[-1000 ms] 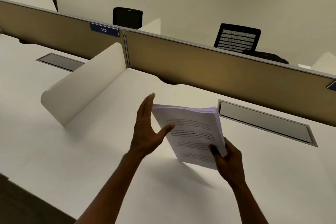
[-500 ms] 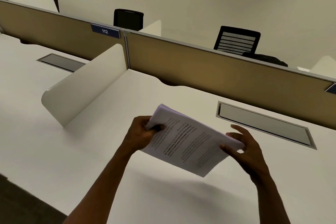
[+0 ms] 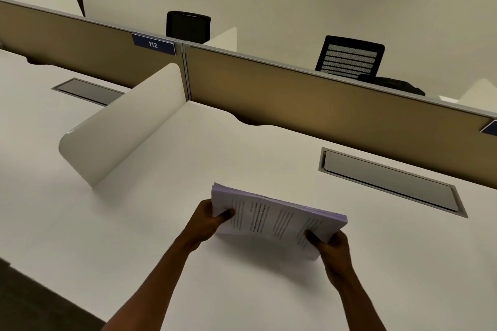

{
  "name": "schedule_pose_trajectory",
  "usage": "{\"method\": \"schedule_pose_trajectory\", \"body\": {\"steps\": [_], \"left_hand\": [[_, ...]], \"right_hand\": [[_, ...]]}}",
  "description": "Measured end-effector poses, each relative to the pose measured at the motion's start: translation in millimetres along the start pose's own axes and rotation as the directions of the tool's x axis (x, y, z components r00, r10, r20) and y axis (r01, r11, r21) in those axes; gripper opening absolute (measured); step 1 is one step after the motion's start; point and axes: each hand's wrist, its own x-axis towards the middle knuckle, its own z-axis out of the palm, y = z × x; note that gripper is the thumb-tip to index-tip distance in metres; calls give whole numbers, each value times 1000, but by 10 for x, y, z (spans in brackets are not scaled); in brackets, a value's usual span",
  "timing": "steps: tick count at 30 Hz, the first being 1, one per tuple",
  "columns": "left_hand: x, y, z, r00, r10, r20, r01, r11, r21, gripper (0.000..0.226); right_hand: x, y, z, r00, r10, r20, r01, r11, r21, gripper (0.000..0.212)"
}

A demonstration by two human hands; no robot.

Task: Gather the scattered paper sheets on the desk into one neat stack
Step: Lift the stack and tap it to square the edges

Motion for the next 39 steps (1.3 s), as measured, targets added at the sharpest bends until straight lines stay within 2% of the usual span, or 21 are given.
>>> {"method": "schedule_pose_trajectory", "body": {"steps": [2,3,9,13,18,21,24,27,30,32,33,35,36,38,39], "left_hand": [[-8,-76,53,1000,-17,-16,16,1000,-16,18],[-8,-79,71,999,-17,-33,16,999,-30,18],[12,-112,79,999,-20,-41,19,999,-33,17],[46,-155,68,999,-20,-46,20,1000,2,27],[56,102,-22,992,54,-110,-61,996,-57,38],[50,296,-151,999,38,-33,-42,993,-112,49],[21,425,-226,992,-7,124,26,988,-151,44],[3,451,-269,979,-13,203,45,987,-156,35],[4,404,-259,987,-39,158,74,973,-221,35],[24,357,-240,992,-57,116,89,952,-293,48],[41,320,-233,992,-67,107,99,939,-328,61],[61,232,-218,992,-106,71,125,907,-403,79],[63,179,-203,991,-130,40,134,891,-434,79],[53,69,-129,983,-180,-27,146,872,-468,56],[43,16,-69,976,-209,-66,154,867,-473,41]], "right_hand": [[-3,115,12,1000,5,-14,-5,999,-39,40],[13,145,15,1000,17,-25,-18,999,-48,37],[54,144,24,1000,14,-27,-18,991,-135,36],[62,95,-5,999,-33,-29,26,974,-224,34],[147,-178,-140,989,-123,87,146,916,-373,29],[194,-419,-199,978,-80,194,151,909,-389,31],[244,-660,-246,956,-4,294,97,948,-303,38],[307,-877,-273,917,108,385,5,960,-280,46],[419,-1020,-292,865,185,466,-70,965,-253,46],[482,-1006,-311,858,186,479,-141,982,-128,46],[506,-951,-326,863,184,471,-200,980,-16,55],[542,-739,-363,869,183,460,-334,902,273,79],[548,-603,-356,869,189,458,-391,829,400,87],[483,-385,-241,858,248,450,-475,717,510,89],[432,-292,-148,851,295,435,-499,714,492,85]]}}
